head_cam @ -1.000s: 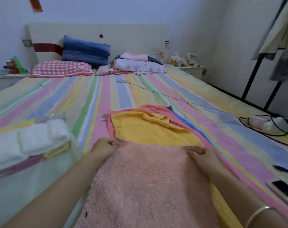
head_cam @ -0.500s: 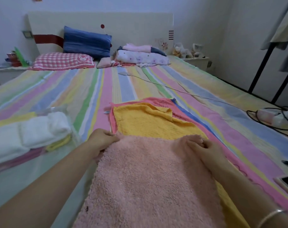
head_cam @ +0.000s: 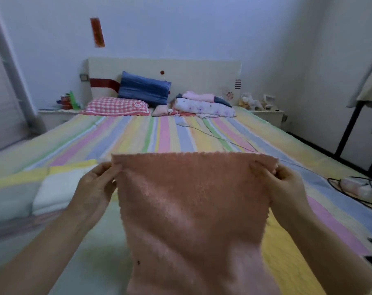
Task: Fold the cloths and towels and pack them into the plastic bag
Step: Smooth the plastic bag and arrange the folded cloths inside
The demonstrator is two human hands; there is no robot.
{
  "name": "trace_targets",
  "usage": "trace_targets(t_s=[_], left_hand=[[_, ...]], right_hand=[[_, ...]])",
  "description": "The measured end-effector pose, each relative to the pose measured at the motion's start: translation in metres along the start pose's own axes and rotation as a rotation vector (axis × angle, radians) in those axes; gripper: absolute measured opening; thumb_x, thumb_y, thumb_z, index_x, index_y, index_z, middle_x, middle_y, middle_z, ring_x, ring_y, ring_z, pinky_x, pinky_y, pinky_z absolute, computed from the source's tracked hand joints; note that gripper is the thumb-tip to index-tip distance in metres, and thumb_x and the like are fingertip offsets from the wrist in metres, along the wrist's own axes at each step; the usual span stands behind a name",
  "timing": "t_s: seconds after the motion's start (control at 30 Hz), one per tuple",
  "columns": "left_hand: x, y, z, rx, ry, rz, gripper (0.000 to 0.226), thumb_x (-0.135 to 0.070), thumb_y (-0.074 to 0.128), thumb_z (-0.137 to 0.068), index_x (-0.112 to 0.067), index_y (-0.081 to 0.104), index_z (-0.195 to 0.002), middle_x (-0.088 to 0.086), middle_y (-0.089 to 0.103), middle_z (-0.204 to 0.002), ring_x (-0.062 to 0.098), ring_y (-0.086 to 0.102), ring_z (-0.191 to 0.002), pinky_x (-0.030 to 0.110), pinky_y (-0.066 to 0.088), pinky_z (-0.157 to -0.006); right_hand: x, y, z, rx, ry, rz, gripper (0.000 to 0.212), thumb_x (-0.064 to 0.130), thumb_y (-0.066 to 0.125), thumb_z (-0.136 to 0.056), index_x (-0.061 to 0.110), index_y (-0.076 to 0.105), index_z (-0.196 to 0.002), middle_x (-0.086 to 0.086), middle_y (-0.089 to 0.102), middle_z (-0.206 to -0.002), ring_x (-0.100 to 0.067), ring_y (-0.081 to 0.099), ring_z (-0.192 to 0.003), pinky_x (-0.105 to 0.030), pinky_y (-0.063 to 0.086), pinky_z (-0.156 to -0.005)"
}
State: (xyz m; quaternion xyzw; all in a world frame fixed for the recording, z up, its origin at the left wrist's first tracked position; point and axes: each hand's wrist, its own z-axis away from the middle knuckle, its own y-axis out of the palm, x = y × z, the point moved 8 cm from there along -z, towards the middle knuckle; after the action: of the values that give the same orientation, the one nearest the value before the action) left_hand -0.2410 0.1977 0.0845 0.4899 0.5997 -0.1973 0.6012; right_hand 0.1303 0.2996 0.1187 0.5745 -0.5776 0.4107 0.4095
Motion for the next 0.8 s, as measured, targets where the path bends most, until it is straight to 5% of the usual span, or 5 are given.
trace_targets(t_s=[0.2, 0.33, 0.47, 0.6, 0.8], left_hand=[[-0.091, -0.038, 0.017, -0.052, 0.172, -0.092, 0.044, 0.007, 0.045, -0.091, -0.017, 0.076, -0.071, -0.005, 0.07, -0.069, 0.005, 0.06, -0.059, 0.014, 0.048, -0.055], [-0.135, -0.07, 0.006, -0.166, 0.198, -0.156, 0.026, 0.004, 0.051, -0.092, -0.015, 0.069, -0.09, 0.005, 0.067, -0.081, 0.013, 0.057, -0.067, 0.022, 0.047, -0.06], [-0.164, -0.109, -0.024, -0.332, 0.161, -0.176, 0.028, 0.005, 0.054, -0.089, -0.019, 0.067, -0.083, -0.001, 0.066, -0.064, 0.015, 0.054, -0.063, 0.02, 0.043, -0.049], [-0.194, -0.129, -0.022, -0.374, 0.187, -0.126, 0.027, 0.006, 0.053, -0.087, -0.017, 0.064, -0.078, -0.008, 0.062, -0.049, 0.009, 0.052, -0.051, 0.019, 0.04, -0.048], [-0.167, -0.175, 0.053, -0.357, 0.162, -0.182, 0.022, 0.003, 0.049, -0.088, -0.005, 0.068, -0.094, 0.009, 0.067, -0.09, 0.017, 0.06, -0.08, 0.027, 0.048, -0.077]], right_hand=[[0.057, 0.049, 0.01, 0.043, -0.089, -0.05, 0.016, 0.022, 0.071, -0.085, 0.005, 0.071, -0.087, -0.024, 0.064, -0.085, -0.02, 0.058, -0.075, -0.036, 0.046, -0.065], [0.083, 0.104, 0.001, 0.08, -0.086, -0.045, 0.006, 0.022, 0.07, -0.086, 0.017, 0.073, -0.087, -0.005, 0.071, -0.087, -0.016, 0.063, -0.083, -0.034, 0.052, -0.071], [0.091, 0.173, -0.015, 0.153, -0.017, -0.016, 0.008, 0.024, 0.07, -0.086, 0.016, 0.071, -0.088, -0.002, 0.069, -0.094, -0.011, 0.06, -0.082, -0.023, 0.048, -0.064], [0.108, 0.207, -0.013, 0.176, 0.0, -0.071, 0.007, 0.025, 0.066, -0.089, 0.021, 0.069, -0.084, -0.01, 0.069, -0.107, -0.012, 0.058, -0.082, -0.037, 0.052, -0.087], [0.07, 0.199, 0.035, 0.304, 0.07, -0.23, 0.024, 0.032, 0.059, -0.093, 0.014, 0.069, -0.105, 0.004, 0.066, -0.098, -0.021, 0.061, -0.106, -0.04, 0.046, -0.101]])
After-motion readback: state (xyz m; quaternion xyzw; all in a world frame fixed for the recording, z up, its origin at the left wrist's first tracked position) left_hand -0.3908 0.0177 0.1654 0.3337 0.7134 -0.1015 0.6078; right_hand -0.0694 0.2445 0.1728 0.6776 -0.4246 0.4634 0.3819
